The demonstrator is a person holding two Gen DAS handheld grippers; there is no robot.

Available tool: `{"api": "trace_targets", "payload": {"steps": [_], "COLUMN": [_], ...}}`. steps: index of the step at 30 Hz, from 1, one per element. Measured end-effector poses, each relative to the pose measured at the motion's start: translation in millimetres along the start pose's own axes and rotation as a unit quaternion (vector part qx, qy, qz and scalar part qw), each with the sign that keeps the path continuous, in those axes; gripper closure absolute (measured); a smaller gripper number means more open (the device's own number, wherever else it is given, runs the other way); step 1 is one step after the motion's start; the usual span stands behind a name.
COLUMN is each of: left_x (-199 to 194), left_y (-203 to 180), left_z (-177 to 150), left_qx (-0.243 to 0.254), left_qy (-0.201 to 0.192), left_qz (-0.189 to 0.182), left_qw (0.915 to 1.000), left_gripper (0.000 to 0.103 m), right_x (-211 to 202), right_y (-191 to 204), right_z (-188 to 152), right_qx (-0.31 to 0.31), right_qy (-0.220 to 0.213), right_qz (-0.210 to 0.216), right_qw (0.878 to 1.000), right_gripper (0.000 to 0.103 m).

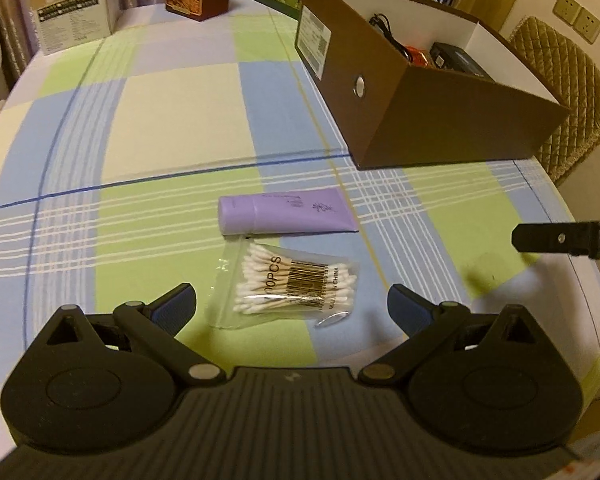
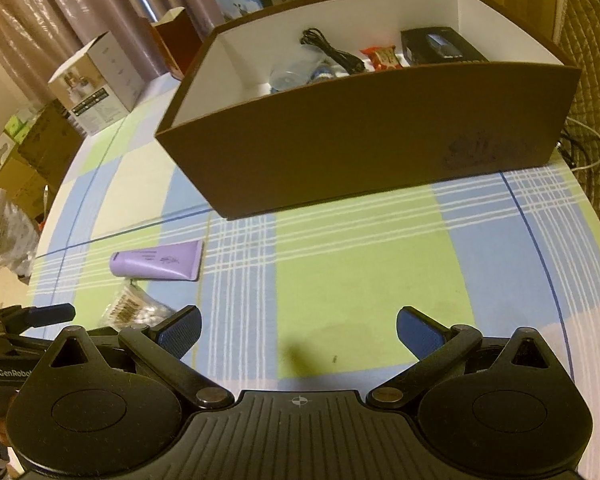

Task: Organize objects
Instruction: 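Withdraw both tools from the brown box toward the lavender tube and swabs, then grasp the cotton swab bag with the left tool while the right tool grasps the lavender tube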

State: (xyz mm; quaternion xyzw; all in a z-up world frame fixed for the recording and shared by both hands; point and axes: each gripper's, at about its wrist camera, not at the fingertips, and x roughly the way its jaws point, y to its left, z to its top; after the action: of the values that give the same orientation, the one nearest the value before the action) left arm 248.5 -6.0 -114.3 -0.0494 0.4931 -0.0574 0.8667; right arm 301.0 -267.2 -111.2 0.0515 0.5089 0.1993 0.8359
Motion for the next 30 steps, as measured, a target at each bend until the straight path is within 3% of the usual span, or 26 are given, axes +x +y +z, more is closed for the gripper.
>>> {"api": "trace_targets", "payload": {"steps": [7, 14, 19, 25, 30], "left_x": [27.8, 49.9, 46.4, 35.3, 17.2], "left_y": [-2.9, -0.6, -6.3, -2.0, 17.2], "left_z": [4.3, 8.6, 6.9, 0.7, -6.9], "left_qx": [0.036, 0.057, 0.082, 0.08, 0.051], "left_qy": [0.016, 0.033, 0.02, 0.015, 0.01], "left_qz": [-0.003, 0.005, 0.011, 0.024, 0.047], "left_qw": [0.9992, 0.9978, 0.9964, 0.9963, 0.9975], "left_gripper": [0.004, 0.012, 0.033, 0.034, 0.034], "right_x": [6.1, 9.5, 12.9, 20.4, 27.7], "right_y": [-11.9, -21.0, -20.1, -4.7, 20.4], "right_z": [0.3, 1.9, 2.3, 4.9, 7.6], "right_qx": [0.018, 0.031, 0.032, 0.006, -0.054], "right_qy": [0.009, 0.013, 0.019, 0.024, 0.01], "right_qz": [-0.014, -0.023, -0.022, -0.005, 0.033], "right_qw": [1.0, 0.999, 0.999, 1.0, 0.998], "right_gripper": [0.002, 0.002, 0.002, 0.002, 0.002]}}
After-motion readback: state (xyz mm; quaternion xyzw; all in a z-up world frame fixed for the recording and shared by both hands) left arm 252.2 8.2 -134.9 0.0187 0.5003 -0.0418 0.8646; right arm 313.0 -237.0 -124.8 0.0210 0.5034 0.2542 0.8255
